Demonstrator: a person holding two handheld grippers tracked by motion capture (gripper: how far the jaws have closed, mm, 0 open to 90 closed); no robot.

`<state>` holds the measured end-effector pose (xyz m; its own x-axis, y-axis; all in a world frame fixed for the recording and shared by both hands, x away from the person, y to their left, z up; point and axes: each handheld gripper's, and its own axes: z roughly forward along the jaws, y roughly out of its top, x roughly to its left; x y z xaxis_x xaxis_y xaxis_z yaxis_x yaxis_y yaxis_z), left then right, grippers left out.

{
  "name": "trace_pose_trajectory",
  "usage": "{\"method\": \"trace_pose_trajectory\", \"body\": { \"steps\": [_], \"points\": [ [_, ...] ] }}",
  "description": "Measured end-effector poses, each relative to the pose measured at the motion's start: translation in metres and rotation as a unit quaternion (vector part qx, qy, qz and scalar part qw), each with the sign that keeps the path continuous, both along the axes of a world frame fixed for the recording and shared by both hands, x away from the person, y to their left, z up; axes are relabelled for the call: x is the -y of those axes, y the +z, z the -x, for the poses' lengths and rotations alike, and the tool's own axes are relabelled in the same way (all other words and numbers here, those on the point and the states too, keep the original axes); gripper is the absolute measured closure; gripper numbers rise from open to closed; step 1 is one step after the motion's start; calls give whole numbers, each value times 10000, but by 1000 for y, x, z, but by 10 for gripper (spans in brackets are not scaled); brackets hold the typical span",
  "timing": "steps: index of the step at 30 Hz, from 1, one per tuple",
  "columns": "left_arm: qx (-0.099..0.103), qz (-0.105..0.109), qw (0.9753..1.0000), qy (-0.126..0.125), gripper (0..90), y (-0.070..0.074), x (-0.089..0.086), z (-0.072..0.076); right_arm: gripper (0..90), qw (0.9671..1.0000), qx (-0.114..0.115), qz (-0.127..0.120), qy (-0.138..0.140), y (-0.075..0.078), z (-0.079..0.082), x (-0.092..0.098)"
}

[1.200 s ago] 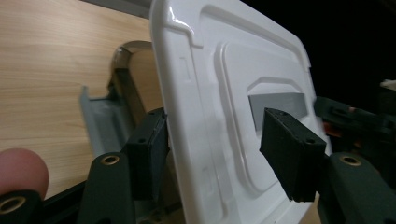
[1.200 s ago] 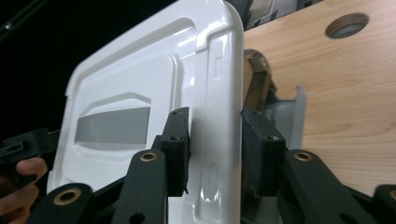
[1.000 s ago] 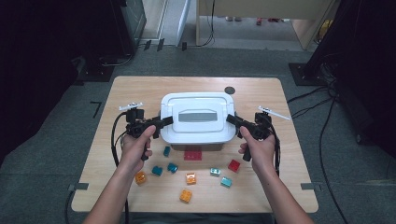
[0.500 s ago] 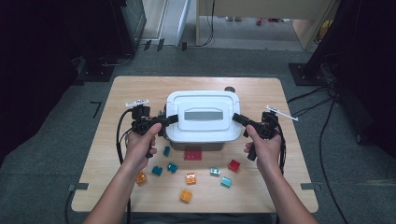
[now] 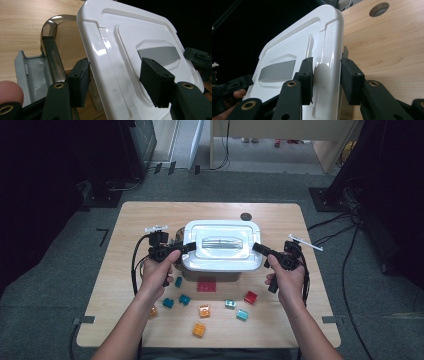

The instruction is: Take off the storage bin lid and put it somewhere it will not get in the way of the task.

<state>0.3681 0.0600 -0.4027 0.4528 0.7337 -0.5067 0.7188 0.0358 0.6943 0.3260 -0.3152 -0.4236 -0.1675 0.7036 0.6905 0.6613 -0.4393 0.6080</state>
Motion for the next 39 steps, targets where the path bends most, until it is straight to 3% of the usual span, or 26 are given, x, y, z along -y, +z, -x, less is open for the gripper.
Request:
{"method": "trace_pose_trajectory", "body": {
  "steps": [8,10,12,19,21,23,24,26,27,28,29,30,32,35,39],
  "points": [
    [60,-11,10000,-10,424,-3,-1,0,610,9998,-18,170,128,-6,-4,1],
    [84,-100,9999,-3,449,-3,-1,0,605,9993,79,345,88,-7,-4,1],
    [161,-231,9996,36,483,-3,0,2,602,9993,115,326,102,-6,-3,3],
    [254,-433,9987,85,494,-4,4,3,603,9962,564,623,223,0,-3,9],
    [263,-427,9987,79,492,-4,4,3,612,9931,825,785,289,5,-4,10],
    [266,-423,9987,72,492,-5,4,3,642,9876,1166,877,574,10,-5,8],
    [261,-416,9988,71,491,-5,4,3,659,9836,1343,911,783,11,-7,7],
    [249,-404,9989,63,490,-5,4,3,678,9671,1843,1108,1357,16,-11,0],
    [251,-398,9989,62,489,-5,4,3,676,9562,2031,1185,1741,18,-14,-4],
    [244,-385,9989,58,489,-5,4,3,676,9477,2135,1300,1982,19,-16,-8],
    [234,-371,9990,52,489,-5,4,2,675,9366,2261,1525,2201,21,-18,-13],
    [229,-366,9991,48,489,-5,4,2,671,9234,2380,1764,2441,22,-22,-19],
    [209,-353,9991,34,487,-5,4,2,677,9063,2469,2006,2784,22,-30,-27],
    [206,-345,9992,22,487,-6,4,2,721,8892,2433,2020,3307,21,-41,-35],
    [204,-343,9992,10,487,-6,3,2,721,8738,2474,2145,3595,22,-50,-41]
  ]
}}
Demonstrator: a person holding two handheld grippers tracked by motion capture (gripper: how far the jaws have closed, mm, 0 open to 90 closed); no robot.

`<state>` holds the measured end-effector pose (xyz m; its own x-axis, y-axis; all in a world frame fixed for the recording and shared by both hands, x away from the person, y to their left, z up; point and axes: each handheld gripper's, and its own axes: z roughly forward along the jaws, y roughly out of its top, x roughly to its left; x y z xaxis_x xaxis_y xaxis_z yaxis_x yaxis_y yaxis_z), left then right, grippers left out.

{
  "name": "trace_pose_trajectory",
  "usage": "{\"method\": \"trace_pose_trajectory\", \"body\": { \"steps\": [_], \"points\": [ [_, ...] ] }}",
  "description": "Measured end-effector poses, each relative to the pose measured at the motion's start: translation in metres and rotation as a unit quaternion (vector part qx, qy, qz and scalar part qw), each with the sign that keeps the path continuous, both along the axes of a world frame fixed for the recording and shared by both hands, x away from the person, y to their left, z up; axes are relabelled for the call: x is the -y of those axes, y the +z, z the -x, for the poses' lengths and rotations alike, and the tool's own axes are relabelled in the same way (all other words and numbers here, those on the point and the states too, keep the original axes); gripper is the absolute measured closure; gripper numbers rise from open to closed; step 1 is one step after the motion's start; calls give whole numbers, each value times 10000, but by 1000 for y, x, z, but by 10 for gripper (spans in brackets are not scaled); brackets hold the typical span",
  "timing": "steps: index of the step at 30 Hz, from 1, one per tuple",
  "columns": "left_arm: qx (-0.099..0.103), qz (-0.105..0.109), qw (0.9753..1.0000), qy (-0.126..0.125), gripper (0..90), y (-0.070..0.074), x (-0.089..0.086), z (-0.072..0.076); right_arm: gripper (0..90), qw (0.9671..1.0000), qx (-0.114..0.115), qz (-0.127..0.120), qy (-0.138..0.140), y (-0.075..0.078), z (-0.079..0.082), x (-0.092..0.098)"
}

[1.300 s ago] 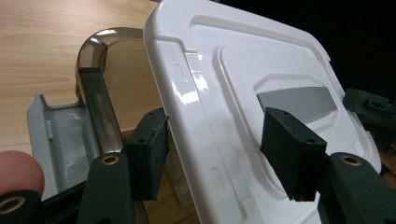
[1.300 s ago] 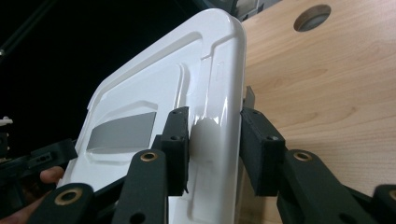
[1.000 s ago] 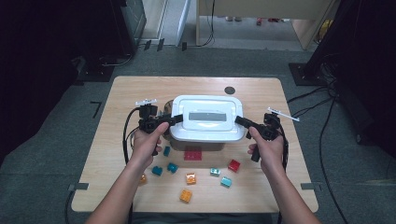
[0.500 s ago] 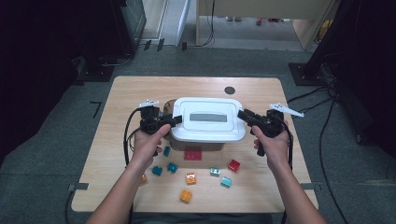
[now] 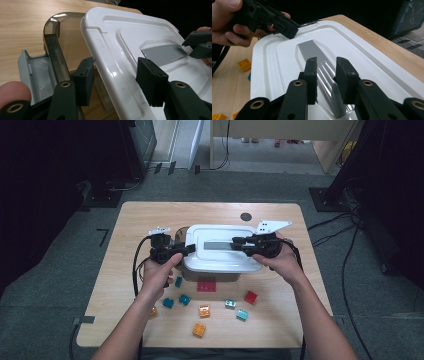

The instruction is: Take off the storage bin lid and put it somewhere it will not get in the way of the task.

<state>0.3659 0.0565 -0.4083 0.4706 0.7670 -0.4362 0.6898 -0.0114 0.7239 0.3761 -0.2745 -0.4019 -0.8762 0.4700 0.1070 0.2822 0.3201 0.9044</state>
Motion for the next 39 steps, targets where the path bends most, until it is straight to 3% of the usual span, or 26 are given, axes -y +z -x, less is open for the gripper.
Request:
{"method": "trace_pose_trajectory", "body": {
  "steps": [4,9,12,19,28,36,39],
  "points": [
    [7,5,10000,-10,486,0,0,0,697,9996,85,207,153,0,-6,-3],
    [15,10,10000,-17,486,-1,0,0,649,9998,-19,84,197,-5,-10,-1],
    [20,15,10000,-26,485,-1,0,1,610,9995,-10,226,225,-9,-12,-2],
    [14,30,10000,-18,484,-1,0,0,622,9993,72,253,273,-9,-12,-4],
    [-2,183,9998,-88,475,-2,-4,-1,671,9965,345,627,431,-2,-7,-10],
    [-23,160,9998,-116,476,-2,-5,-2,672,9971,190,537,505,-1,-11,-9],
    [-22,137,9998,-133,477,-2,-4,-2,670,9961,187,694,520,1,-11,-13]
  ]
}}
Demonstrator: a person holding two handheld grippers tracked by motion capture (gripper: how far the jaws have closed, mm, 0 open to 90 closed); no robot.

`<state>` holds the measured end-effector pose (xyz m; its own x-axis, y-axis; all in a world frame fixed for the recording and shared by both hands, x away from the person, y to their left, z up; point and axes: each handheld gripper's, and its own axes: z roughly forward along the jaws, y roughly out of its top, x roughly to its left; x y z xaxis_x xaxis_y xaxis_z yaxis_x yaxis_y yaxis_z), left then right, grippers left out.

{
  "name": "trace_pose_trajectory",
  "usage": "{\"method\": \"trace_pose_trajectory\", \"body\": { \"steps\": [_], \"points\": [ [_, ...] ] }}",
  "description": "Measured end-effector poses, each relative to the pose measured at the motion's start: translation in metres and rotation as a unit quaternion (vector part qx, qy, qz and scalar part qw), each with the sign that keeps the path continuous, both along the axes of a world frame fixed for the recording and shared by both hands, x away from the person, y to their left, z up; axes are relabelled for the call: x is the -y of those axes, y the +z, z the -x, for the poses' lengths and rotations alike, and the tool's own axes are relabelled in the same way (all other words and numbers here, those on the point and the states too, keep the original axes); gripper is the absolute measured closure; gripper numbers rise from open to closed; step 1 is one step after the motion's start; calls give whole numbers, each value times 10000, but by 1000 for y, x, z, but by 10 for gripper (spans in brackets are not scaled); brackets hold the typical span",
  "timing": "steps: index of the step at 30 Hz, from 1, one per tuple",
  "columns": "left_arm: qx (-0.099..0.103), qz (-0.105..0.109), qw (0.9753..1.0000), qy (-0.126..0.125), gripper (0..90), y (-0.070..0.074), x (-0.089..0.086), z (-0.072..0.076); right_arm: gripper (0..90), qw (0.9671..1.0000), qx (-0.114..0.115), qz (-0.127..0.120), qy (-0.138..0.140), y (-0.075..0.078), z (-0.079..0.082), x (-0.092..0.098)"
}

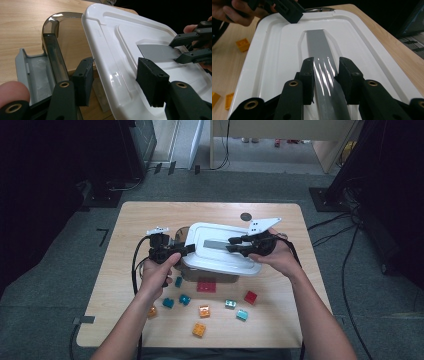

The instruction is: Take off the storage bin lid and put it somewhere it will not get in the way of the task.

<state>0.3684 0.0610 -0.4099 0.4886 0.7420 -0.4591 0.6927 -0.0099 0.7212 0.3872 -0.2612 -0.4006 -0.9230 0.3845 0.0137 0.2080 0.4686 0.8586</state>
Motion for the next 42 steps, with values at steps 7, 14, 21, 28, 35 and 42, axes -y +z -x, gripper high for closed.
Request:
{"method": "trace_pose_trajectory", "body": {
  "steps": [7,14,21,28,35,42],
  "points": [
    [9,-16,10000,-21,478,0,0,0,669,9998,72,178,85,2,-1,-8],
    [2,44,10000,-51,472,0,-1,0,678,9991,278,248,212,3,5,-9],
    [15,149,9998,-102,440,0,-2,0,679,9996,185,112,170,2,5,-4],
    [35,283,9995,-156,407,1,-7,2,680,9997,186,9,136,1,6,-3],
    [230,432,9988,-69,386,6,-14,5,681,9998,189,-61,45,2,8,-2],
    [494,599,9970,37,369,14,-27,9,682,9994,213,-227,-151,10,9,4]
  ]
}}
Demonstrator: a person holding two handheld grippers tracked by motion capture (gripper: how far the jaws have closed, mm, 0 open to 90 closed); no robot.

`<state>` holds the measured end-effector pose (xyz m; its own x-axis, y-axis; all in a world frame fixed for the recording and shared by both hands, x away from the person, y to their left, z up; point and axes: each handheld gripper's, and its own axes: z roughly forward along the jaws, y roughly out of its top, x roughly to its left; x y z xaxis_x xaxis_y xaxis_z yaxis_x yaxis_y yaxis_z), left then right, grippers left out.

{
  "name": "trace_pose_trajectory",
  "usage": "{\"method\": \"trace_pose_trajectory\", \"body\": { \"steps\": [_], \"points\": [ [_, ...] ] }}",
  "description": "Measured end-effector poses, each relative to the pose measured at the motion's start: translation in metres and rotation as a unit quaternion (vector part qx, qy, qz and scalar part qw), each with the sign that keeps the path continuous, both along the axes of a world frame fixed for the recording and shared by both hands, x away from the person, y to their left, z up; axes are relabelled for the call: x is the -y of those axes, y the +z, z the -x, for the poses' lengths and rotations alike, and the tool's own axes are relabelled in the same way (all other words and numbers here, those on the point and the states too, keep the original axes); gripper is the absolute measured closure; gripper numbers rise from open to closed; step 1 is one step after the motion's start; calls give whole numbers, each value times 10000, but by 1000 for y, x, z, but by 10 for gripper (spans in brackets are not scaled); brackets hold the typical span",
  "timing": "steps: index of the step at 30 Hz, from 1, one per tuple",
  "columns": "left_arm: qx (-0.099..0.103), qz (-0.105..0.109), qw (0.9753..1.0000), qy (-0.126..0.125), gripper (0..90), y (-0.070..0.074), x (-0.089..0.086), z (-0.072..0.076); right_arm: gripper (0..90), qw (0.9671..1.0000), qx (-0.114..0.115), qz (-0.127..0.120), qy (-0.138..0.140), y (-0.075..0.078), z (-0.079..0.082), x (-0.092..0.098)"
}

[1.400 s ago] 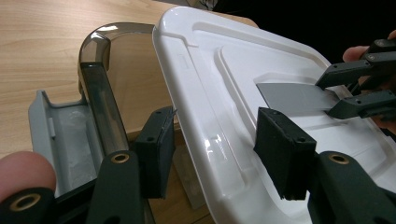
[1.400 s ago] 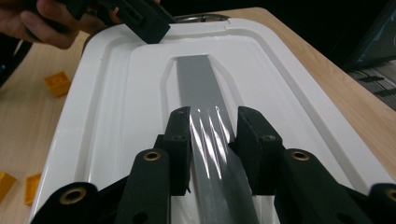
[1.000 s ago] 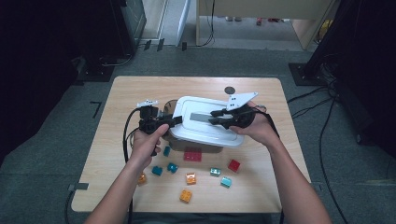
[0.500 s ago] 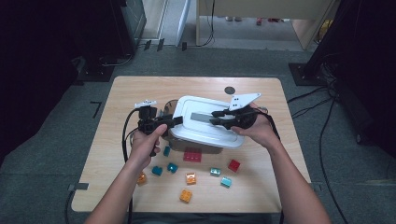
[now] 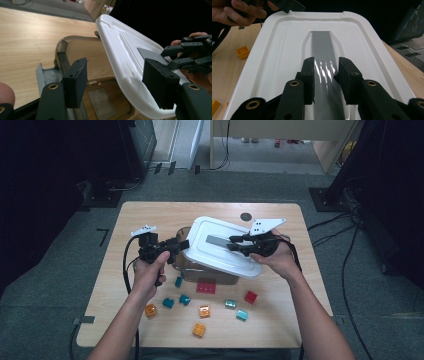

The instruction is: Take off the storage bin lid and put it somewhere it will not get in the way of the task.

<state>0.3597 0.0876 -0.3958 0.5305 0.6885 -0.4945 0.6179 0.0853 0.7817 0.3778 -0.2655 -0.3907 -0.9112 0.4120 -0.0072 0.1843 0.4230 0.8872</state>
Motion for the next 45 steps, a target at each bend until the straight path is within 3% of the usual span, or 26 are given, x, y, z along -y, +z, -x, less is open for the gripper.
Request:
{"method": "trace_pose_trajectory", "body": {
  "steps": [11,21,26,45],
  "points": [
    [192,5,9996,216,348,3,-18,5,682,9990,112,-151,-415,12,4,22],
    [327,-289,9984,371,196,2,-37,10,682,9956,148,-304,-875,15,12,52],
    [371,-314,9978,456,170,0,-46,13,682,9937,128,-323,-1067,14,17,66],
    [228,-394,9953,860,170,-17,-83,20,681,9829,33,-507,-1770,-1,27,116]
  ]
}}
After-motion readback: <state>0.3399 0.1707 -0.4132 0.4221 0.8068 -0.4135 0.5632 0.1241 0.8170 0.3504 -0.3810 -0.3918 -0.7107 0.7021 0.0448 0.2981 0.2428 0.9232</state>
